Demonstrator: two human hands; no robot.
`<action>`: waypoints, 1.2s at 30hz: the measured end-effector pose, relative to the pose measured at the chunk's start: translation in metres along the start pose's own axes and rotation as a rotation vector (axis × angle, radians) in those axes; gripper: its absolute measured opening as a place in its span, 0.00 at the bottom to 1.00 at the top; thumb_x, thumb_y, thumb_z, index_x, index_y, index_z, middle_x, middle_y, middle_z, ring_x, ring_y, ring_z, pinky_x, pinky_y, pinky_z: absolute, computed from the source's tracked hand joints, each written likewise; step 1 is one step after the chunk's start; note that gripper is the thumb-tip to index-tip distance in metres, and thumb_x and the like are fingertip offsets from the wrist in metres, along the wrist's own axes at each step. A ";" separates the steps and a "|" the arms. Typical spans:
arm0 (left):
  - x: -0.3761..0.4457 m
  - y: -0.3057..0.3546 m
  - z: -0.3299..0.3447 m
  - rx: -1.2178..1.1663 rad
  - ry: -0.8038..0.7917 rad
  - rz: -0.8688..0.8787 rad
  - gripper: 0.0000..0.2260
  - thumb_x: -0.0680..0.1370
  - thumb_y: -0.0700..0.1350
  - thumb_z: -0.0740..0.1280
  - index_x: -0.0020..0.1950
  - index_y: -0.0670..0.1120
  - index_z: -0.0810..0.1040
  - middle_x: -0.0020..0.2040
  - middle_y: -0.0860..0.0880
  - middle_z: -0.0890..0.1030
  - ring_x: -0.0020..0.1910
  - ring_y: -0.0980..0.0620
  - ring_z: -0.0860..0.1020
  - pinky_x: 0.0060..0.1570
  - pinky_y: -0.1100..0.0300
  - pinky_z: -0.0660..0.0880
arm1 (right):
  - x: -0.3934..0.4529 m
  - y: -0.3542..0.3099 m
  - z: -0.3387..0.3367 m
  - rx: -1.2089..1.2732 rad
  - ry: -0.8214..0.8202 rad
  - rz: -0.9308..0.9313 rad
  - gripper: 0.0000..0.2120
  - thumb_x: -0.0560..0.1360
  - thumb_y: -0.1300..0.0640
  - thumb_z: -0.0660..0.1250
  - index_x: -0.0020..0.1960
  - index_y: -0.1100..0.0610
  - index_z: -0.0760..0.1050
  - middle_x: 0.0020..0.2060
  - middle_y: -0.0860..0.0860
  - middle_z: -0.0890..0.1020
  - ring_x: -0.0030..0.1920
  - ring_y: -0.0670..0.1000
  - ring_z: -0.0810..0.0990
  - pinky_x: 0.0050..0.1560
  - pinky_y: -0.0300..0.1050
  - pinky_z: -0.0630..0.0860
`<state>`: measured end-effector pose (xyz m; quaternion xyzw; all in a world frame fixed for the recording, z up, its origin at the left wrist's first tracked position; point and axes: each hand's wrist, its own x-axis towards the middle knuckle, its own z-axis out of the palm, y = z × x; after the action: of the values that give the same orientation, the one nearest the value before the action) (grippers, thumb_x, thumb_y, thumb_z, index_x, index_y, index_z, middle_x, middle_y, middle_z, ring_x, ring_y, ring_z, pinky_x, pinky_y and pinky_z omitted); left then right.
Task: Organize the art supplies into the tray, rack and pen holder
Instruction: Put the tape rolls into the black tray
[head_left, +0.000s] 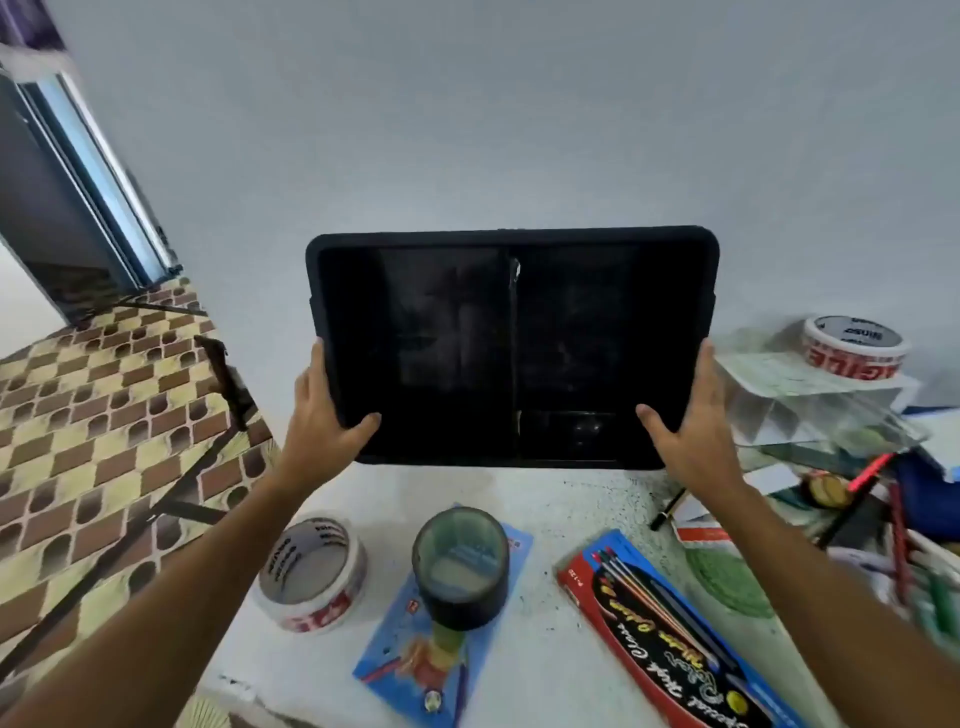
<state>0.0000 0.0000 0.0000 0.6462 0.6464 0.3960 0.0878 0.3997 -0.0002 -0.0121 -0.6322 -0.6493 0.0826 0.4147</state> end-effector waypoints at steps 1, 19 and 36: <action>0.002 -0.004 0.001 -0.005 -0.025 -0.001 0.47 0.73 0.45 0.73 0.79 0.49 0.42 0.74 0.40 0.58 0.71 0.40 0.62 0.68 0.43 0.64 | 0.000 -0.002 0.004 0.005 0.001 0.011 0.45 0.76 0.52 0.68 0.79 0.53 0.39 0.78 0.52 0.46 0.77 0.56 0.52 0.72 0.55 0.57; 0.047 -0.021 0.001 -0.140 -0.083 -0.042 0.39 0.68 0.57 0.66 0.76 0.49 0.57 0.58 0.40 0.71 0.54 0.50 0.68 0.59 0.55 0.68 | 0.000 -0.029 0.003 -0.186 0.055 0.166 0.33 0.80 0.47 0.60 0.79 0.51 0.48 0.63 0.63 0.70 0.60 0.64 0.72 0.56 0.56 0.71; 0.091 -0.024 0.008 0.015 -0.367 -0.239 0.30 0.60 0.69 0.64 0.59 0.58 0.70 0.53 0.44 0.77 0.49 0.43 0.78 0.56 0.44 0.75 | 0.026 -0.028 -0.002 -0.225 -0.175 0.373 0.33 0.78 0.41 0.60 0.77 0.56 0.56 0.65 0.65 0.74 0.65 0.66 0.71 0.63 0.56 0.69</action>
<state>-0.0267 0.0886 0.0161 0.6268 0.6946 0.2539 0.2455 0.3835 0.0167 0.0187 -0.7738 -0.5599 0.1397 0.2613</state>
